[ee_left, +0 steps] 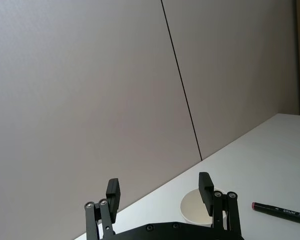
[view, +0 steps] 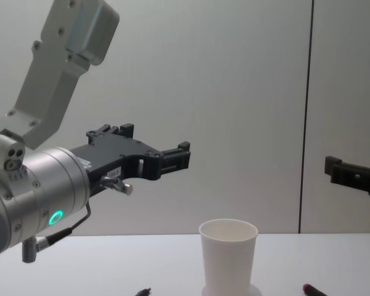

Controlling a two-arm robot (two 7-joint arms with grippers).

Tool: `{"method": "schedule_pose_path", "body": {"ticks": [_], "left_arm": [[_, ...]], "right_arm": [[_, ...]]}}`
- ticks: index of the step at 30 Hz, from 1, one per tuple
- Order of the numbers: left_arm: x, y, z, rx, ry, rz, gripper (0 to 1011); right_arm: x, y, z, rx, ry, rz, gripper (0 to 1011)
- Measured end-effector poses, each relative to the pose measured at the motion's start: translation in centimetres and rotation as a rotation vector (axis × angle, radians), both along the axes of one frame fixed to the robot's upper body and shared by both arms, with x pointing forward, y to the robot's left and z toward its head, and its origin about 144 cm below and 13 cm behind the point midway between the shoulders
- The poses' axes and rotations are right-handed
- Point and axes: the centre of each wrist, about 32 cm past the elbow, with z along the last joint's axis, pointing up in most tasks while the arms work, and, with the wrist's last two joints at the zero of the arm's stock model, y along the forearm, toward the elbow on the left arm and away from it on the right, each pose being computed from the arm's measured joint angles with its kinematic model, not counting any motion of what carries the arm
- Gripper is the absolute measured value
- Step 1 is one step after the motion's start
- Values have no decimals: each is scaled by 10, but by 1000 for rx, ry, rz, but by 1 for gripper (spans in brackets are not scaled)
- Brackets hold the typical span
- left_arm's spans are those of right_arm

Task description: Place the pen into the pen holder.

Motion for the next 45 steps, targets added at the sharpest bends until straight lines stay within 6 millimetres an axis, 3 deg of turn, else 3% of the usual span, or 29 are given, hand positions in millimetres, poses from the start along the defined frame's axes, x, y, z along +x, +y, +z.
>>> {"method": "schedule_pose_path", "body": {"ticks": [34,45], "left_arm": [[0,0,0,0,0,0,1004],[0,0,0,0,0,0,1004]], "right_arm": [[0,0,0,0,0,0,1002],[10,1,7,-38,16,-16,1002]]}}
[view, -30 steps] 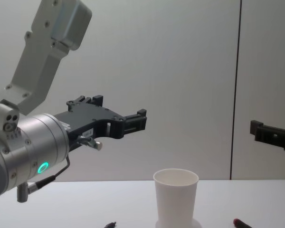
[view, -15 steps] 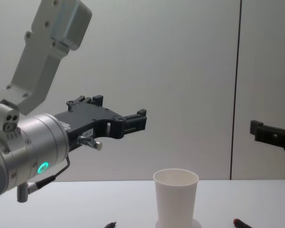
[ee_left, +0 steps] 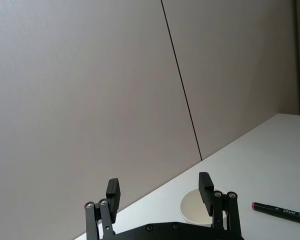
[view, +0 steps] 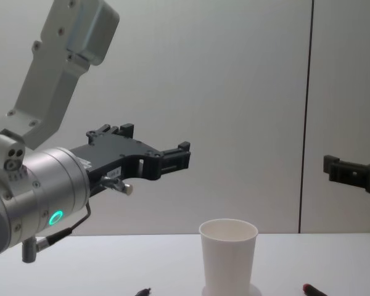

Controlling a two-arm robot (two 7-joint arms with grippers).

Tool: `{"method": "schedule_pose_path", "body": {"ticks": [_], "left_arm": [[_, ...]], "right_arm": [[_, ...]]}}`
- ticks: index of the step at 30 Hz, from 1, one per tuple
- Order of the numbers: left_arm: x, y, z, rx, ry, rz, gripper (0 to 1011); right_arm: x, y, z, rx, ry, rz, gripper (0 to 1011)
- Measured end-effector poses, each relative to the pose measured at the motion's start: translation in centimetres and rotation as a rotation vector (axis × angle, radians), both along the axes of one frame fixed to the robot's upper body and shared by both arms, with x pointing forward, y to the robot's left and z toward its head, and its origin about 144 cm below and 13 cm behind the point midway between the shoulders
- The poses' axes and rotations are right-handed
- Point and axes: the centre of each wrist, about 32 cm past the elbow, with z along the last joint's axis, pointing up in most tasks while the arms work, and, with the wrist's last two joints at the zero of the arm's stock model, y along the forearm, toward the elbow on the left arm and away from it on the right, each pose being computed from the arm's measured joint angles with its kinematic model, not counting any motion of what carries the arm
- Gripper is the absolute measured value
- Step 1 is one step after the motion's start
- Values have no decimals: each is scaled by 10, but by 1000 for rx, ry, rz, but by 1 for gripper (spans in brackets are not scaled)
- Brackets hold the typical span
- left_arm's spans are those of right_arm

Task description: Place the pen into the pen holder.

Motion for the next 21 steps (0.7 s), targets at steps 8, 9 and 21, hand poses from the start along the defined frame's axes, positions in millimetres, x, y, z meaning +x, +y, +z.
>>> {"method": "schedule_pose_path", "body": {"ticks": [8,9,21], "left_arm": [[0,0,0,0,0,0,1004],[0,0,0,0,0,0,1004],[0,0,0,0,0,0,1004]], "right_arm": [[12,-1,3,-36,44,-12,1002],[13,-1,3,-38,50,-13,1002],[32,0,1,-61,171,-13,1002]]}}
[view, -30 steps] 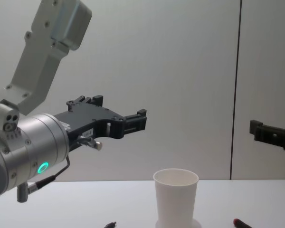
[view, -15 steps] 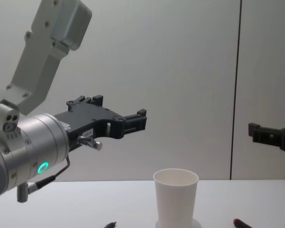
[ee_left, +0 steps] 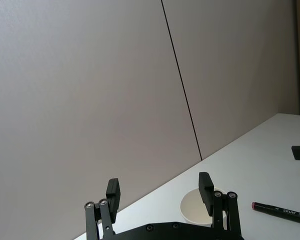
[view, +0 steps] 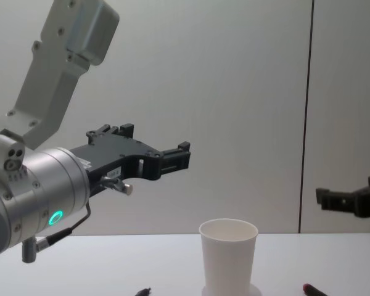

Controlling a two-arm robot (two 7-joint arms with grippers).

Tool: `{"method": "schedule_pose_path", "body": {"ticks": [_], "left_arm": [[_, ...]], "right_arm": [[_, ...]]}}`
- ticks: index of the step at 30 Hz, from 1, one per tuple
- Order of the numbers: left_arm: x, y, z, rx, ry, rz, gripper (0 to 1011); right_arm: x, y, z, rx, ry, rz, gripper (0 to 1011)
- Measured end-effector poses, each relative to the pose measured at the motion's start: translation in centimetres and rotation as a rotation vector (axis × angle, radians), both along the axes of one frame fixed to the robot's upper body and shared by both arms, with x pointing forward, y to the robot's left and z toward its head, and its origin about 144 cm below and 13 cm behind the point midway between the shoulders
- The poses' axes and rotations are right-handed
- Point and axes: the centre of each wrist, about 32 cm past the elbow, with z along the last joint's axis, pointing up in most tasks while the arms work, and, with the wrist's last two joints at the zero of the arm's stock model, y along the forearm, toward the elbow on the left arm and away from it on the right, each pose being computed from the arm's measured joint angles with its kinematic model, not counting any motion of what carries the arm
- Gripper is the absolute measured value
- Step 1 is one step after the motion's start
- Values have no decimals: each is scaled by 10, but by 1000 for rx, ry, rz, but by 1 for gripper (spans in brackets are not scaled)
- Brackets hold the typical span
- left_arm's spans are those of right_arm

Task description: Place the pen into the pen holder.

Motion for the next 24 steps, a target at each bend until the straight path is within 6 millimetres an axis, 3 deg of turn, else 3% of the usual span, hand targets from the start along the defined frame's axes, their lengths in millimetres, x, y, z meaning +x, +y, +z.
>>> {"method": "schedule_pose_path", "body": {"ticks": [24], "left_arm": [[0,0,0,0,0,0,1004]], "right_arm": [[21,-2,-25,37,180,-41,1002]]}}
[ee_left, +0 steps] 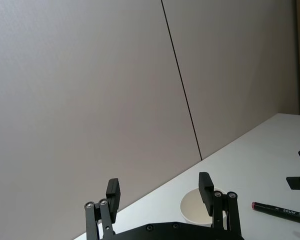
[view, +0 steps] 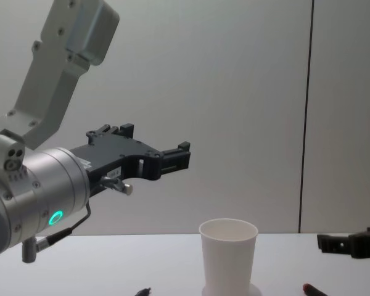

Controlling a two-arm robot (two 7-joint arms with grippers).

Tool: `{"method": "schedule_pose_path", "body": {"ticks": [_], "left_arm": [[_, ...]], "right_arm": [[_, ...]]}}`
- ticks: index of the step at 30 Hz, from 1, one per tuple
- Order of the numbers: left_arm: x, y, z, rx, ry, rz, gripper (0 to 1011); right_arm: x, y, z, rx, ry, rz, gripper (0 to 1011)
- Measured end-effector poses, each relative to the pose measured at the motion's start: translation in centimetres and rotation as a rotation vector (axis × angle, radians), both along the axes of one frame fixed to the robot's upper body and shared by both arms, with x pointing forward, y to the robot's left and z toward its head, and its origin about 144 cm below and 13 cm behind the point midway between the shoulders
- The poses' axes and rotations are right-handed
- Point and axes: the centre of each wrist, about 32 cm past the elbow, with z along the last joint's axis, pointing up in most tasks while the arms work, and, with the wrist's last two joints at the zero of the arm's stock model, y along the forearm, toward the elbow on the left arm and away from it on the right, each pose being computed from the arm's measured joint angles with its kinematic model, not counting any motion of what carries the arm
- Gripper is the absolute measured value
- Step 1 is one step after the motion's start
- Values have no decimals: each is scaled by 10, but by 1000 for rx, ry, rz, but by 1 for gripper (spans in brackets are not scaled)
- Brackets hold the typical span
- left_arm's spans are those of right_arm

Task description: Place the pen into the pen holder.

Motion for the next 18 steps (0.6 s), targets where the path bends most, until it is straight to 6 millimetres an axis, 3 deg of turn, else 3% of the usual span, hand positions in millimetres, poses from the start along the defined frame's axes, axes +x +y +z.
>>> {"method": "schedule_pose_path", "body": {"ticks": [18], "left_arm": [[0,0,0,0,0,0,1004]], "right_arm": [[21,2,-15,7,85,2,1002]]}}
